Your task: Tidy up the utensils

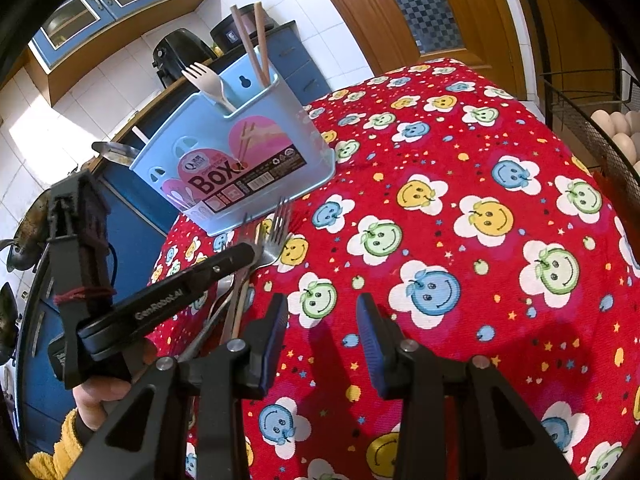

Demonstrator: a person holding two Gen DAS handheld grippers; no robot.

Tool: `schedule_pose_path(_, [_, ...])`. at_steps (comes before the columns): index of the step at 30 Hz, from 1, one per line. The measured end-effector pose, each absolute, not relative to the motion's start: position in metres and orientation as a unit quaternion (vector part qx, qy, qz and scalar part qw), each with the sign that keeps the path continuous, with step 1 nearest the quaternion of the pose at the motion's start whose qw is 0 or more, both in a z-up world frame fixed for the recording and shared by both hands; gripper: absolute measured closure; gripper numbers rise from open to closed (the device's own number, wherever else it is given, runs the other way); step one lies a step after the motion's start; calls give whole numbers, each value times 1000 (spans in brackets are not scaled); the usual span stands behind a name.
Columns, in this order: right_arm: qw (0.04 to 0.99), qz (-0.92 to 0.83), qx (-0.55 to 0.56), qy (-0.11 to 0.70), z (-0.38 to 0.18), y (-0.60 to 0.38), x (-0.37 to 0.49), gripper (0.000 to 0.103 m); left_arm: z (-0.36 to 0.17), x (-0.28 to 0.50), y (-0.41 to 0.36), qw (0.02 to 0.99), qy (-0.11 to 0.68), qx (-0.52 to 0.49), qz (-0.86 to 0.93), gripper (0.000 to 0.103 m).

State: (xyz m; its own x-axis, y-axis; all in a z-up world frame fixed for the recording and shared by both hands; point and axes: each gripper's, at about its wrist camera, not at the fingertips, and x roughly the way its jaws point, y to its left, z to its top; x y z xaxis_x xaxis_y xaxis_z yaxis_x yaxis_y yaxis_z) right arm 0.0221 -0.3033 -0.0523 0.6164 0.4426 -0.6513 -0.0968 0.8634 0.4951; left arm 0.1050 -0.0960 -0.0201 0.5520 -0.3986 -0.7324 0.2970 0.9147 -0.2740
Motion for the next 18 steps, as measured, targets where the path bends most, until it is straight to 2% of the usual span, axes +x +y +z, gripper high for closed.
schedule_pose_path(18, [866,196,190,419,-47,-275,61,64,17,79,-36,900,372,-128,-188,102])
